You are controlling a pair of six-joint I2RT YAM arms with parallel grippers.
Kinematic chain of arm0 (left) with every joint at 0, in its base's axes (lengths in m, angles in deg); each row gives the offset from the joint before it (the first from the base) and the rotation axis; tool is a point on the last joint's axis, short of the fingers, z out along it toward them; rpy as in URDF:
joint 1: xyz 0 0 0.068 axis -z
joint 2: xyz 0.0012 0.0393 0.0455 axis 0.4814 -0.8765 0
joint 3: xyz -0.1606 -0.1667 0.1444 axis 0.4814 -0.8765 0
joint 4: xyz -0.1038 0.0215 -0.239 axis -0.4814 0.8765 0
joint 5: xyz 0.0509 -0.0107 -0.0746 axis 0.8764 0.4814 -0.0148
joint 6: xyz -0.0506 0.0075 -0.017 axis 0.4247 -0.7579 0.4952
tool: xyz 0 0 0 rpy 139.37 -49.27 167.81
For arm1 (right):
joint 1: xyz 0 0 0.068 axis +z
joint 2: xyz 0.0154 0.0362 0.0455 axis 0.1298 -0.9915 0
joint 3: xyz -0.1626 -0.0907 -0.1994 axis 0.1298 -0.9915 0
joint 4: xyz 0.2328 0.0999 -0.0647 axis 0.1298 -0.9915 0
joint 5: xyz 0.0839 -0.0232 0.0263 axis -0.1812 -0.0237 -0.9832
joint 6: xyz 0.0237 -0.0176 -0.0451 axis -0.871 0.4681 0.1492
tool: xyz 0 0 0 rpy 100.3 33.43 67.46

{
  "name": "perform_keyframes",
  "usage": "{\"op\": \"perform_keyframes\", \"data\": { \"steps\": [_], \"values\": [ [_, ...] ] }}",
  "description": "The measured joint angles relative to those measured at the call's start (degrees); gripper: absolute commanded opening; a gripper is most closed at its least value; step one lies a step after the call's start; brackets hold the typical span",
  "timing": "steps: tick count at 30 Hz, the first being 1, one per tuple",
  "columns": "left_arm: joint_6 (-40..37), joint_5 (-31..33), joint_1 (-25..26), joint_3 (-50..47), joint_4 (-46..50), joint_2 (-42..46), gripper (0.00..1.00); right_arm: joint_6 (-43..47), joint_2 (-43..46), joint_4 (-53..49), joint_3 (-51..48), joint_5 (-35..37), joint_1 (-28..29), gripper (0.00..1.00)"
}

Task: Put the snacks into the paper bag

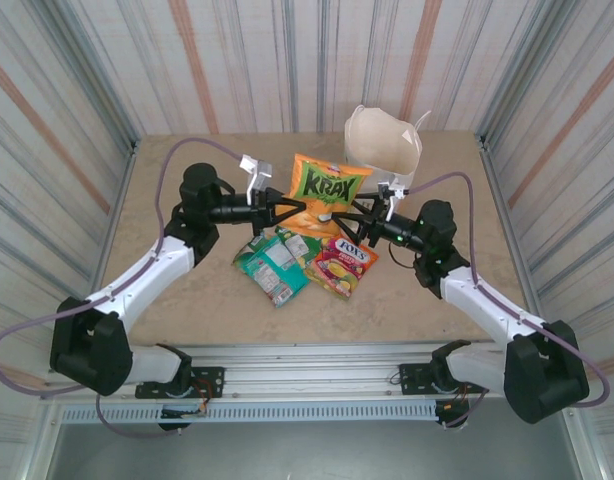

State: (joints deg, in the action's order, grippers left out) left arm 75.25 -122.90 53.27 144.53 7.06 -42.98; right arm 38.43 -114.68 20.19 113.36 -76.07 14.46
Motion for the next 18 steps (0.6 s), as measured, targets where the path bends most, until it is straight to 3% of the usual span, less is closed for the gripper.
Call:
{"op": "perform_keyframes", "data": {
  "steps": [8, 18],
  "values": [
    [0.9, 0.2, 0.0, 0.7, -2.0, -3.1, 0.00, -2.6, -1.0, 4.4, 1.4, -7.7, -0.7, 0.70],
    [1.7, 1.8, 0.3, 2.6, -3.4, -6.6, 0.02, -4.2, -1.1, 4.9, 1.5, -9.9, -1.6, 0.33]
  ]
}}
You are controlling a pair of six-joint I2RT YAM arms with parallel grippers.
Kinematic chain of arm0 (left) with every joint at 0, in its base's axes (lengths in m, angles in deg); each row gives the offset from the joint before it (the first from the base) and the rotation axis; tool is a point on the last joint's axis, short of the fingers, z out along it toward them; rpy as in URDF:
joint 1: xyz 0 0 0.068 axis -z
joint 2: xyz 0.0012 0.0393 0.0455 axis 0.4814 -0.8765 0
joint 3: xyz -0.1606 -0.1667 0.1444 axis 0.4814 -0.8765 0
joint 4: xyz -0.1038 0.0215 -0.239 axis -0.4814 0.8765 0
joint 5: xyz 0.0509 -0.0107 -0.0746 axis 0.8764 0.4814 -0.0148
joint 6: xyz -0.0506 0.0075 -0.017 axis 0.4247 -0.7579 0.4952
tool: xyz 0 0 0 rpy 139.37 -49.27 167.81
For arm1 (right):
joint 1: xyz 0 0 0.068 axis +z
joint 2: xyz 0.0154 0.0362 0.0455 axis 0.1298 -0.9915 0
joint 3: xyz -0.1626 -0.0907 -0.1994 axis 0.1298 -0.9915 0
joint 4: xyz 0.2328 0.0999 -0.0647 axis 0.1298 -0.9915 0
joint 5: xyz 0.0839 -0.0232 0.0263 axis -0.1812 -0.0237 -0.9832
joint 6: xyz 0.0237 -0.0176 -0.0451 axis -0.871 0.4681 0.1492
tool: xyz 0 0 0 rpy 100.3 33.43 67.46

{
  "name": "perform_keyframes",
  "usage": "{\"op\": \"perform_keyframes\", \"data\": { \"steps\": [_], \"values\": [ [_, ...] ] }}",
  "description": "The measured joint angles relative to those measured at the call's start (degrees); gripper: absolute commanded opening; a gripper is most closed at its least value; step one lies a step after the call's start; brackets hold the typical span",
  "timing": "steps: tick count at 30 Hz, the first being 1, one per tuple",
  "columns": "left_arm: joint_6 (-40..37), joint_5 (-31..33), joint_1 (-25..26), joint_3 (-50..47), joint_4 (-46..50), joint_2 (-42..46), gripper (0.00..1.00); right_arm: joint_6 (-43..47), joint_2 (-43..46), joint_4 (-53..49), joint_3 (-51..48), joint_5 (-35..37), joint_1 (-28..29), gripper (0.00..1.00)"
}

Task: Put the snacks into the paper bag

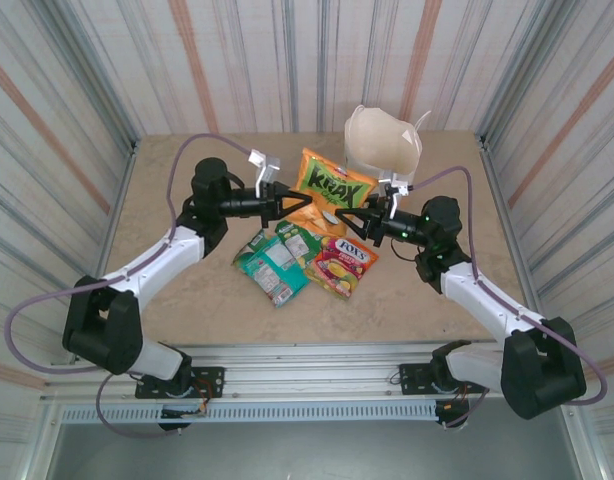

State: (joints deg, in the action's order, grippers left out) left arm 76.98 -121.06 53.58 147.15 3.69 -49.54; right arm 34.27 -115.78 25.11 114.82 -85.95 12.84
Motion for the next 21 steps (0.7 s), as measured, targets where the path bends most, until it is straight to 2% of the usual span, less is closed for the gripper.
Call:
{"op": "perform_keyframes", "data": {
  "steps": [4, 8, 12, 14, 18, 21],
  "values": [
    [0.0, 0.9, 0.3, 0.8, 0.6, -0.8, 0.03, 0.0, 0.3, -1.0, 0.0, 0.6, -0.4, 0.23],
    [-0.1, 1.4, 0.5, 1.2, 0.9, -1.5, 0.12, 0.4, 1.9, -3.6, 0.0, 3.1, -0.5, 0.15],
    [-0.5, 2.8, 0.6, 1.9, 1.5, -1.9, 0.28, 1.7, 4.4, -7.1, 0.0, 5.4, -0.5, 0.10],
    [-0.6, 4.1, 0.5, 2.3, 2.4, -2.0, 0.48, 2.6, 6.1, -9.3, 0.0, 6.4, -0.5, 0.08],
    [-0.4, 7.4, 0.5, 3.2, 4.7, -2.2, 0.64, 4.3, 9.1, -13.4, 0.5, 9.6, -0.5, 0.06],
    [-0.3, 9.9, 0.5, 4.1, 7.2, -2.2, 0.67, 5.9, 11.6, -17.4, 1.5, 13.4, -0.5, 0.06]
  ]
}}
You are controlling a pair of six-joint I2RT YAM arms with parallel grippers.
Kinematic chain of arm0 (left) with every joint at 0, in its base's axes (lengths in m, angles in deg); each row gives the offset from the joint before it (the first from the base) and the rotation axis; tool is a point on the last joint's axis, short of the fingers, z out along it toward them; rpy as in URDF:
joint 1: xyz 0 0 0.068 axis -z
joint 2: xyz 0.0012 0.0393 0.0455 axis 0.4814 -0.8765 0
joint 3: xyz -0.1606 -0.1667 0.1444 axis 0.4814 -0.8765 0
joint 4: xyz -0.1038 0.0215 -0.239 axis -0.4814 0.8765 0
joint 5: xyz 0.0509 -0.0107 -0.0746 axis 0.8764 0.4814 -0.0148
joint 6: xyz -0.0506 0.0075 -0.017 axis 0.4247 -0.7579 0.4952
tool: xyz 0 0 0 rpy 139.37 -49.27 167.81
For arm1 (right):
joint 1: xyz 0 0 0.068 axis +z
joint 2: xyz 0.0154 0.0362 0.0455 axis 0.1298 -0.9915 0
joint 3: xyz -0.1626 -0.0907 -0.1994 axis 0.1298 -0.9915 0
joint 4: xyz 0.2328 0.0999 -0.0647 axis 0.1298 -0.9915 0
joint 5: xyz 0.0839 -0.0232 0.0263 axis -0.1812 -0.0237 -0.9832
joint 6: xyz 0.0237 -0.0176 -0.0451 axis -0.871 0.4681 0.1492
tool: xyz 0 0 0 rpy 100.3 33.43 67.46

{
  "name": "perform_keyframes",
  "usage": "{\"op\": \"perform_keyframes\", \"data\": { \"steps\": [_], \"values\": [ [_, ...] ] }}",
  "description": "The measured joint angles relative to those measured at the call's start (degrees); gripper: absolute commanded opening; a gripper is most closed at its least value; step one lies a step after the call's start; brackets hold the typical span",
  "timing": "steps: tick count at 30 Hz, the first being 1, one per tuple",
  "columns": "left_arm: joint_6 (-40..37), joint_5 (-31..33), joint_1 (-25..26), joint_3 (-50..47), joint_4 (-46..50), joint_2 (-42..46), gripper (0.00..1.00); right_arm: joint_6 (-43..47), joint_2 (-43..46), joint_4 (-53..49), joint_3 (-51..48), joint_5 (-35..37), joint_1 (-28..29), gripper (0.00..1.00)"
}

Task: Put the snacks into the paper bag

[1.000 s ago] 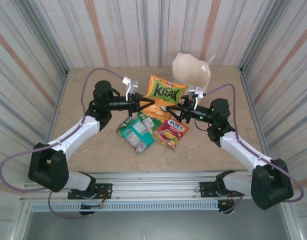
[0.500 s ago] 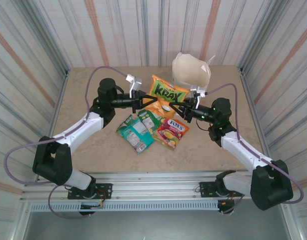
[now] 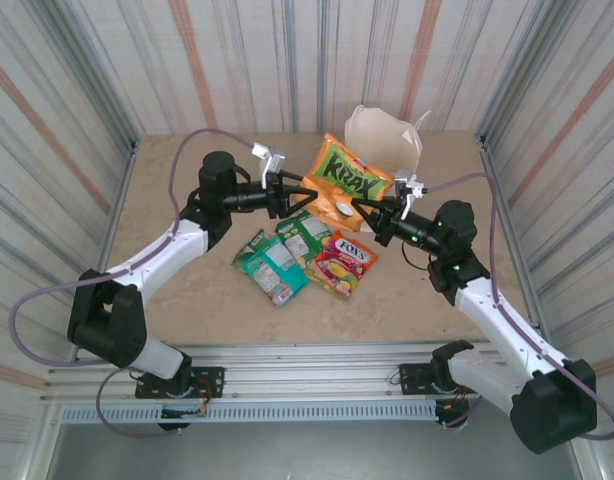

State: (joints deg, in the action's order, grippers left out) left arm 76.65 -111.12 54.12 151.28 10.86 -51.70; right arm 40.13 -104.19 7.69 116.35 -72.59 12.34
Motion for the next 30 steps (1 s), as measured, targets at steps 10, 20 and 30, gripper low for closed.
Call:
{"op": "perform_keyframes", "data": {
  "steps": [10, 20, 30],
  "values": [
    [-1.9, 15.2, 0.0, 1.5, 12.0, 1.0, 0.91, 7.8, 2.0, -13.9, 13.0, 13.8, -0.4, 0.05],
    [-3.6, 25.4, -0.2, 1.6, 20.6, 1.3, 0.89, 12.4, -12.0, -21.9, 32.7, 28.1, -2.7, 0.05],
    [-5.1, 26.7, -0.2, 3.3, 23.6, 1.3, 0.89, 12.8, -27.1, -29.7, 41.0, 40.0, -3.1, 0.04]
  ]
}}
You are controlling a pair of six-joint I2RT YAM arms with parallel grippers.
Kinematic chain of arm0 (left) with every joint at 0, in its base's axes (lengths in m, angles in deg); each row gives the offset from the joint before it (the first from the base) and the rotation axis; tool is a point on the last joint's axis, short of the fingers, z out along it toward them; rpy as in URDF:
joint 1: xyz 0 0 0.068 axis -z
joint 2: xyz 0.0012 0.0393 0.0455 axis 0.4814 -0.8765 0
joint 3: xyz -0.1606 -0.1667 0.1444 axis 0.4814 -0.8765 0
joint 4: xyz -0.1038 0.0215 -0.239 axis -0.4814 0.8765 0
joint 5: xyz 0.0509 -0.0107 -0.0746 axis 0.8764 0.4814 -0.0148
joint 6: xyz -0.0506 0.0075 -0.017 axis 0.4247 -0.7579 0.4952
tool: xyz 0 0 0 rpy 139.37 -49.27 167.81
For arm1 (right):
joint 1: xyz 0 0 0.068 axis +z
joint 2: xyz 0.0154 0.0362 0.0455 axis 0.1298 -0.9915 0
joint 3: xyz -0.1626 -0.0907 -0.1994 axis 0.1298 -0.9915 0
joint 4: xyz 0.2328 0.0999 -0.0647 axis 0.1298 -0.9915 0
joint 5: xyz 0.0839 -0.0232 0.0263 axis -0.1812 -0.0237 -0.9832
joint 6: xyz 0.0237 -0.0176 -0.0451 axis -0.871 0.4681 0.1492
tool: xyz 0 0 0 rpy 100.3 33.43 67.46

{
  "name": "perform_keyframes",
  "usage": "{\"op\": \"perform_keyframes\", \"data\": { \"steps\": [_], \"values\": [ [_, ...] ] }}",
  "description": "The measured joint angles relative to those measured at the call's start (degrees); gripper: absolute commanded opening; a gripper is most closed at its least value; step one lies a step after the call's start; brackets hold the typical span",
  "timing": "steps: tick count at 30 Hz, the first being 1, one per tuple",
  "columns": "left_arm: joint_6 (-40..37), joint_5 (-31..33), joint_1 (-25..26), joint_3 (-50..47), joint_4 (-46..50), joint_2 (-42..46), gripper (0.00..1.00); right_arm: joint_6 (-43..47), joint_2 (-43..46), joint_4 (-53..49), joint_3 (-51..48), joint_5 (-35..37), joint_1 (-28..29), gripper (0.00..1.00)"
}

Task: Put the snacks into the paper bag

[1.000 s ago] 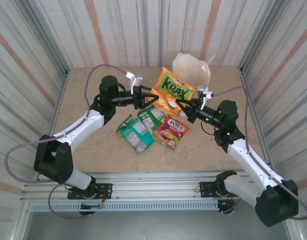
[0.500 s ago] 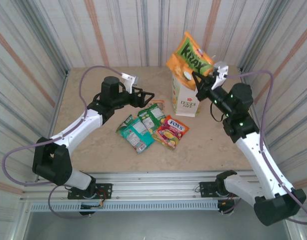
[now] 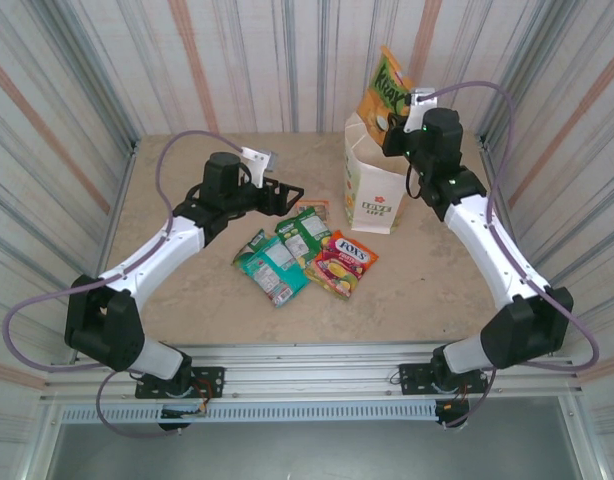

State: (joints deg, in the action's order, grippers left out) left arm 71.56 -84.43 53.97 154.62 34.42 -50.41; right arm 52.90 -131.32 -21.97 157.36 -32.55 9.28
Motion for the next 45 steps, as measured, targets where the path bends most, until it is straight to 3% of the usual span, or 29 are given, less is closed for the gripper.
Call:
{"op": "perform_keyframes", "data": {
  "steps": [10, 24, 35, 40, 45],
  "values": [
    [-0.7, 0.2, 0.0, 0.3, 0.5, -0.3, 0.89, -0.7, -1.6, 0.7, 0.0, 0.3, -0.7, 0.04],
    [-1.1, 0.2, 0.0, 1.0, 1.2, -0.6, 0.88, 0.0, 6.1, 0.7, 0.0, 4.9, -4.0, 0.04],
    [-1.0, 0.2, 0.0, 1.0, 1.2, -0.6, 0.88, -0.7, -1.4, -2.4, -0.1, 0.5, -3.2, 0.04],
    [-1.0, 0.2, 0.0, 1.0, 1.2, -0.6, 0.88, -0.9, -3.5, -3.2, -0.2, 0.0, -2.8, 0.10],
    [-1.0, 0.1, 0.0, 1.0, 1.2, -0.6, 0.88, -1.7, -4.1, -3.6, -0.4, -0.4, -2.8, 0.33]
  ]
}}
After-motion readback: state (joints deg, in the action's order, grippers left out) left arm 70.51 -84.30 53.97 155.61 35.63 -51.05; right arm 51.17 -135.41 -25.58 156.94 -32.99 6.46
